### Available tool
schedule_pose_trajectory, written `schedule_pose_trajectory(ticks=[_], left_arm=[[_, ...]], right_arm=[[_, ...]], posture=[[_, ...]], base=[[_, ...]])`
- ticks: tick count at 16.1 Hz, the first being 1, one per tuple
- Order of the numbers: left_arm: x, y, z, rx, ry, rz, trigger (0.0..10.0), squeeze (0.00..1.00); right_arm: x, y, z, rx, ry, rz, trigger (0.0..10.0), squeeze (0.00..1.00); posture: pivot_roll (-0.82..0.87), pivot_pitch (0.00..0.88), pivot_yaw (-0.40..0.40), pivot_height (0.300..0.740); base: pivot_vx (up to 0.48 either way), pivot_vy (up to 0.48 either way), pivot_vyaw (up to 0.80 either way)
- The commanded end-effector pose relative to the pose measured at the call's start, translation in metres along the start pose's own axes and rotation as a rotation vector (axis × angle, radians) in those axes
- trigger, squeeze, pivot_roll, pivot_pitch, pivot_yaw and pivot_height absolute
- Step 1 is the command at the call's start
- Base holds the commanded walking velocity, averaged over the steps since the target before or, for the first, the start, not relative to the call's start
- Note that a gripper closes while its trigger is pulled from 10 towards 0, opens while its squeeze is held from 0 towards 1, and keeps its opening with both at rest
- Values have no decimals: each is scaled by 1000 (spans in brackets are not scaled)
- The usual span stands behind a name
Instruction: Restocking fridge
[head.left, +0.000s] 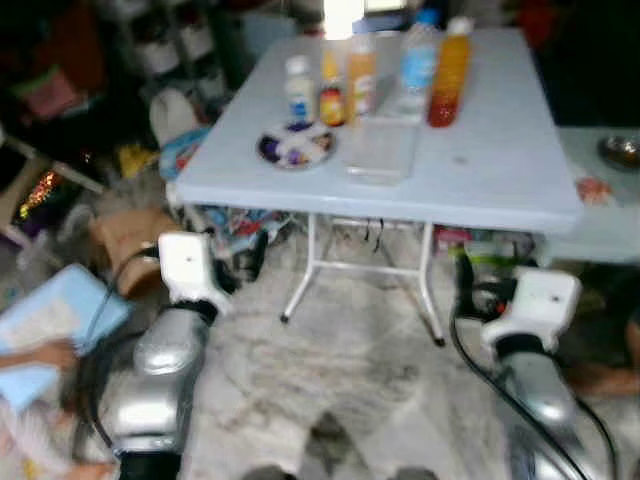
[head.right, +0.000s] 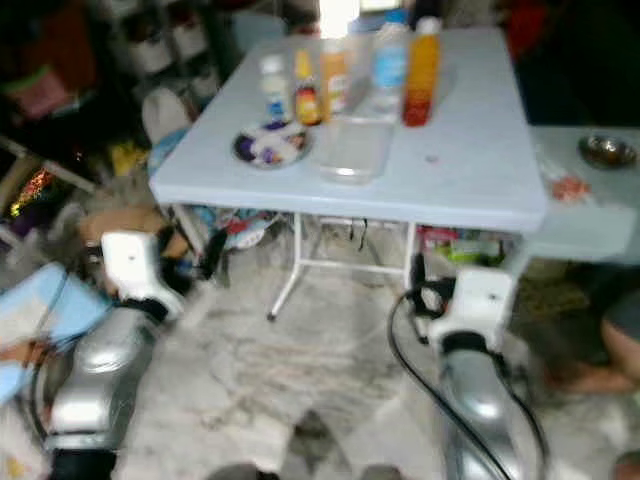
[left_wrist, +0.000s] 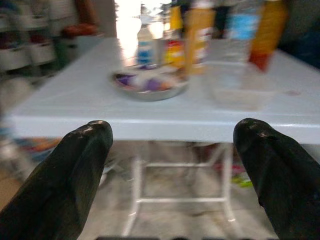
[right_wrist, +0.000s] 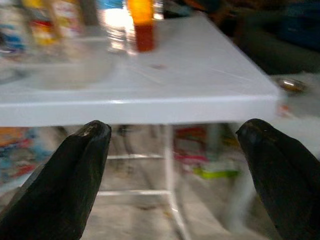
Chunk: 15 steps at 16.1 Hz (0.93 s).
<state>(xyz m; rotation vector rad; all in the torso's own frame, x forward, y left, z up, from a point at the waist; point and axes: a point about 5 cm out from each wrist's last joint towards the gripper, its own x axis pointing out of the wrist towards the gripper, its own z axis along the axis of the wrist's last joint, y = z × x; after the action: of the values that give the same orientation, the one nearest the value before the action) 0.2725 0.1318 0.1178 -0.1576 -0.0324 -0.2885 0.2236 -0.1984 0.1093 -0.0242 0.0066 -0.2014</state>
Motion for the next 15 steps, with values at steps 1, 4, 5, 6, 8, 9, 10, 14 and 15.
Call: schedule_pose_trajectory(ticks=[1, 4, 5, 6, 8, 9, 10, 14, 15], left_arm=[[-3, 8, -5, 40, 11, 36, 10000, 0], [-4, 9, -13, 46, 41, 40, 10000, 0], [-5, 9, -13, 40, 38, 26, 10000, 0], [-3, 8, -13, 40, 34, 14, 10000, 0], [-2, 4, -13, 46, 29, -11, 10000, 0], [-2, 3, -14, 47, 33, -17, 10000, 0], [-2, 3, -14, 45, 34, -20, 10000, 0], [0, -1, -13, 41, 34, -47, 10000, 0], [0, -3, -13, 40, 38, -62, 10000, 0]], right_arm=[[0, 7, -1, 16, -14, 8, 10000, 0], [-1, 15, -4, -6, -26, 19, 10000, 0], [-1, 15, -4, -6, -25, 18, 10000, 0], [-1, 14, -3, -24, -34, 22, 10000, 0], [-2, 9, -3, -50, -42, 13, 10000, 0], [-3, 8, -3, -35, -41, 8, 10000, 0], [-3, 7, -3, -41, -40, 7, 10000, 0], [-4, 3, -2, -29, -35, 1, 10000, 0], [-4, 2, -1, -45, -33, 1, 10000, 0]], posture=[[-89, 0, 100, 740], [-91, 0, 111, 740], [-93, 0, 113, 740], [-96, 0, 118, 740], [-103, 0, 123, 740], [-105, 0, 124, 740], [-105, 0, 124, 740], [-109, 0, 115, 740], [-112, 0, 112, 740]], base=[[0, 0, 0], [0, 0, 0], [0, 0, 0], [431, 0, 0], [469, 0, 788], [469, 0, 788], [469, 0, 638], [466, 0, 0], [465, 0, 0]])
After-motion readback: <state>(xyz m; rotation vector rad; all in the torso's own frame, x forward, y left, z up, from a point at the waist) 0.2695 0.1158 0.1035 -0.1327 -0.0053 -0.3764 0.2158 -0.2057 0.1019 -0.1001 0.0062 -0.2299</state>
